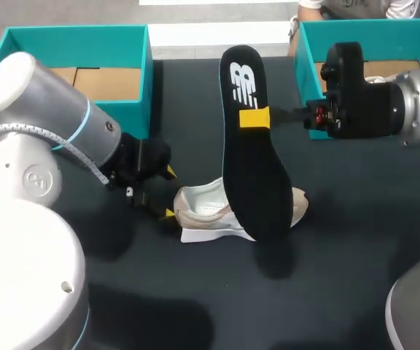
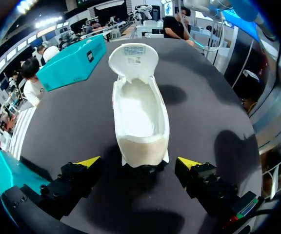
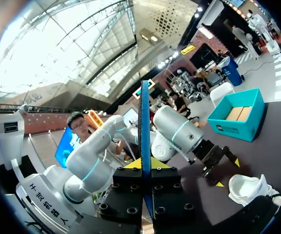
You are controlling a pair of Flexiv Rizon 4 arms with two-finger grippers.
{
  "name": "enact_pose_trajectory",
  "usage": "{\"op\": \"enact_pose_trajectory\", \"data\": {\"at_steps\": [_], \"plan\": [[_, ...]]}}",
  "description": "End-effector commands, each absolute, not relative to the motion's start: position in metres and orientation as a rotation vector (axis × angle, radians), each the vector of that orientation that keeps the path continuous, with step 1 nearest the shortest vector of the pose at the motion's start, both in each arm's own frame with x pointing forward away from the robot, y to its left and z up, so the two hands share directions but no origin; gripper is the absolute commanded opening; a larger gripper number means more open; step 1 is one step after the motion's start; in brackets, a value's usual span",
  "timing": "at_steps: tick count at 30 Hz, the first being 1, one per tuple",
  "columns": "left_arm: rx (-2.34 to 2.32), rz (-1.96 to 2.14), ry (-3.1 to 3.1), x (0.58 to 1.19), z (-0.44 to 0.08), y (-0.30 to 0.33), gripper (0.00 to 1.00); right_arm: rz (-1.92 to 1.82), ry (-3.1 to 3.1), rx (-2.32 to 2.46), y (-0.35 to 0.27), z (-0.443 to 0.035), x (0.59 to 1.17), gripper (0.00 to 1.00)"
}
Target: Take the shoe out of the shoebox, open the shoe tongue, remove and reinsert the insole, then place the shoe into the shoebox
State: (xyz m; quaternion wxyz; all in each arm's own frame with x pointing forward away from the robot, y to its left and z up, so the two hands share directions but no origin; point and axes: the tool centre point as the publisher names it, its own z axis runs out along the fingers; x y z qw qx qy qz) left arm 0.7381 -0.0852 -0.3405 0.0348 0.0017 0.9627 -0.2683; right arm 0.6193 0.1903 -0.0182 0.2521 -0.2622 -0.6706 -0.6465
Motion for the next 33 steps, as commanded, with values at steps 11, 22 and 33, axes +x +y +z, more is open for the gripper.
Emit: {"op": "enact_pose_trajectory", "data": {"at_steps": [11,22,33], "plan": [[-0.036,-0.007,3.061,0.729,-0.316,-0.085,1.00,-1.757,-1.825,-0.716,0.194,-0.019,0.620,0.00],[-0.036,-0.007,3.061,0.729,-0.316,-0.085,1.00,-1.757,-1.825,-0.716,0.194,-0.019,0.620,0.00],[0.017,0.002,3.112,0.730,-0.323,-0.102,1.00,-1.757,-1.825,-0.716,0.194,-0.019,0.620,0.00]]}}
